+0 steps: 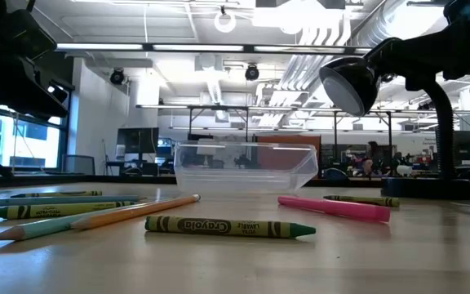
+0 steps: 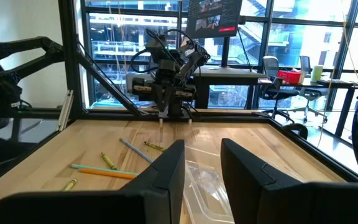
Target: Pick & place school supplies into a supply box
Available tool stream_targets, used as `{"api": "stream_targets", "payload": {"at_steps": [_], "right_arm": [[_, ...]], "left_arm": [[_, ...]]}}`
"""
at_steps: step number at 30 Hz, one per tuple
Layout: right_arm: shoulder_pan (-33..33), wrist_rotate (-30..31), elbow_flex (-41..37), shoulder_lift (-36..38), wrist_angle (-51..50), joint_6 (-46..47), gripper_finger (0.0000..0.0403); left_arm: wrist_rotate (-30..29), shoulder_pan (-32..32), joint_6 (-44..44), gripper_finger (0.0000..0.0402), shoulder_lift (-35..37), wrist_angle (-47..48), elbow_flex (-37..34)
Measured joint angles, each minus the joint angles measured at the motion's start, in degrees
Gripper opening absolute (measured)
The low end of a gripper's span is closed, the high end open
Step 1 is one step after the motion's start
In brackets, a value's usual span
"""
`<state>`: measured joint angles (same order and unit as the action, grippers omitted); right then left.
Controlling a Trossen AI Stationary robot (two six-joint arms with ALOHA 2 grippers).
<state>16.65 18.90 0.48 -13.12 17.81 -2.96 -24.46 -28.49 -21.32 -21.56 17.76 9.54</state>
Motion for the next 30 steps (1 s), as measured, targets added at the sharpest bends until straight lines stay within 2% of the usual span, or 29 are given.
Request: {"api": "stream_targets", "payload": {"at_steps": [13, 21, 30], "right_arm": [[0.0, 0.01, 0.0, 0.0, 0.01, 0.0, 0.0083], [-0.01, 0.0, 0.01, 0.02, 0.01, 0.0, 0.0083], [-0.01, 0.02, 0.0, 0.01, -0.01, 0.0, 0.0083]], "left_arm": [[-0.04, 0.0, 0.02, 0.0028, 0.0, -0.29, -0.01], [-3.19, -0.02, 1.62, 0.0028, -0.02, -8.65, 0.04], [-15.65, -0.02, 7.3, 0.0028, 0.02, -16.84, 0.04]]}}
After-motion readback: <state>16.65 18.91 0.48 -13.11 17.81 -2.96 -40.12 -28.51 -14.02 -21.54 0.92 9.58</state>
